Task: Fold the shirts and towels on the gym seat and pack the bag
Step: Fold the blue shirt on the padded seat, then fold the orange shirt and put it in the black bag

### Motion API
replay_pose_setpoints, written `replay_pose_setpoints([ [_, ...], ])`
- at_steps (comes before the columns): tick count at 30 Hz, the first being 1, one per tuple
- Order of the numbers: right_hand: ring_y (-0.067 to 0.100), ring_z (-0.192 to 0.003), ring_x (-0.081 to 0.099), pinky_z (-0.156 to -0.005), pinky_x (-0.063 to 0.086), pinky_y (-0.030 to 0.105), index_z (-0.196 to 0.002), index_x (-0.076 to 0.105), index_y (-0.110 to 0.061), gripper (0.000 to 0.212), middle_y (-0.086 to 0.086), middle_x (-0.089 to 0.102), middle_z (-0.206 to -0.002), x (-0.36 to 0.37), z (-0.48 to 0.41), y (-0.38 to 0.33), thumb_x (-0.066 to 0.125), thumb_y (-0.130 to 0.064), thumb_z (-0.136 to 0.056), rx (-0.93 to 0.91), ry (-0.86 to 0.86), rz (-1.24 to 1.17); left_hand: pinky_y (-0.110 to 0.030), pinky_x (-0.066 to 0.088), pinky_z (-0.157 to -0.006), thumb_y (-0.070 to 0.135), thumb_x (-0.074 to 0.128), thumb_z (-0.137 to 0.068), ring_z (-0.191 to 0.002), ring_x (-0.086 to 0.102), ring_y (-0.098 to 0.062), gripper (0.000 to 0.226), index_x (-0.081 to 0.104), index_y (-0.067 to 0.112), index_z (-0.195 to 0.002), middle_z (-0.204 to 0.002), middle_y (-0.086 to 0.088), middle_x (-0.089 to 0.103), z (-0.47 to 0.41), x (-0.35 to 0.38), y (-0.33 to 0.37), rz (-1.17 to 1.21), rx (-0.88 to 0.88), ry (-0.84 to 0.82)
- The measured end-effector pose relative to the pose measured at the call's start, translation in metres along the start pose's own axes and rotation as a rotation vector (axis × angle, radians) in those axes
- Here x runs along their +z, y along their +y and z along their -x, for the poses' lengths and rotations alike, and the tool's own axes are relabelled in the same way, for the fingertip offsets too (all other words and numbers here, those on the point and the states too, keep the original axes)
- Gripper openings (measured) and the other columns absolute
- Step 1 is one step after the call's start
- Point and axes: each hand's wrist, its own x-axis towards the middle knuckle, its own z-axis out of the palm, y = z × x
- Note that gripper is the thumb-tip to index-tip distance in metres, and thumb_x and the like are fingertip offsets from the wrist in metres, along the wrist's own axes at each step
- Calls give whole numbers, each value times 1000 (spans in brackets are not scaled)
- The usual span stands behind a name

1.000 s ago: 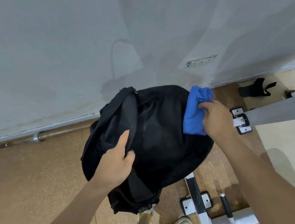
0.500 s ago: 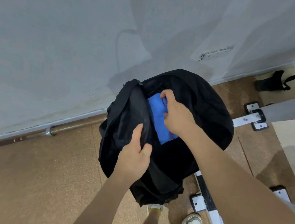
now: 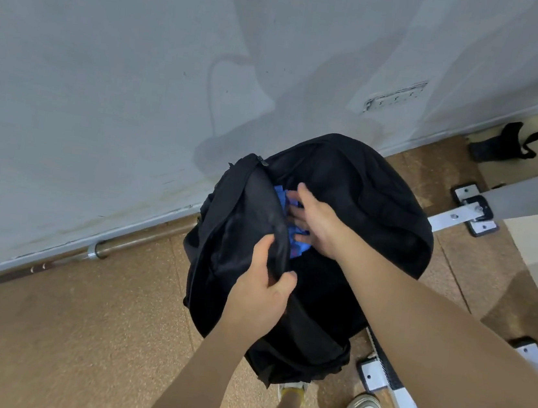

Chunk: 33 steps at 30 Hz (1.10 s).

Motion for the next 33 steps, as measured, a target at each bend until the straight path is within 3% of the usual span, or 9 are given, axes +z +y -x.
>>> replay_pose_setpoints([
  [4,13,-112,57,-93,46,35,-138,50,-29,46,-2,57,-134,-24,48,-7,30,-50,-102,-151,119,115,-32,46,-72,44,59,-87,-91,63,-21,69,17,37,-142,-104,-7,64,-16,18,4,-114,50,69],
  [6,8,-106,61,-92,48,31,-136,51,-32,44,-6,61,-127,-38,81,-2,31,-51,-101,-215,101,226,-36,47,-79,54,57,-87,-108,58,-27,73,15,38,-144,-126,-15,55,-24,31,7,-123,83,72],
  [9,2,-103,63,-91,48,27,-132,55,-33,42,-11,65,-117,-53,121,11,32,-51,-100,-273,44,340,-33,41,-95,53,47,-94,-120,45,-22,67,15,36,-151,-131,-4,44,-26,42,7,-343,214,40],
  [13,6,-119,55,-100,38,22,-135,54,-23,41,-6,59,-132,-56,138,39,38,-41,-102,-244,84,476,-48,38,-104,41,41,-98,-139,19,-28,59,16,35,-151,-154,-2,21,-23,43,-11,-798,150,-138],
  [16,8,-125,48,-97,31,17,-137,52,-21,39,-5,54,-139,-56,157,55,43,-34,-101,-203,136,571,-50,35,-109,31,42,-96,-144,12,-29,59,21,35,-151,-160,-4,14,-9,38,-13,-900,94,-215],
  [23,3,-98,55,-77,40,14,-129,54,-33,30,-12,60,-122,-91,256,59,45,-34,-101,-227,242,582,-27,43,-100,18,45,-97,-115,53,-12,33,61,28,-124,-127,8,57,56,14,19,-642,198,-115],
  [27,8,-92,67,-89,54,36,-118,58,-47,24,-6,70,-106,-117,332,64,47,-48,-97,-357,339,592,-20,47,-87,16,50,-96,-93,60,2,26,68,33,-102,-95,22,67,125,7,66,-394,303,5],
  [30,-8,-102,60,-93,48,25,-110,61,-49,18,-26,67,-109,-134,399,67,52,-41,-96,-465,407,531,-17,47,-76,15,50,-94,-82,62,5,29,68,38,-89,-81,25,67,187,12,103,-266,401,76],
  [33,-7,-94,63,-87,47,19,-98,66,-44,19,-30,68,-97,-150,462,71,60,-27,-93,-604,513,374,-24,51,-68,13,51,-94,-71,62,-6,33,68,40,-87,-79,19,67,249,29,137,-200,524,84],
])
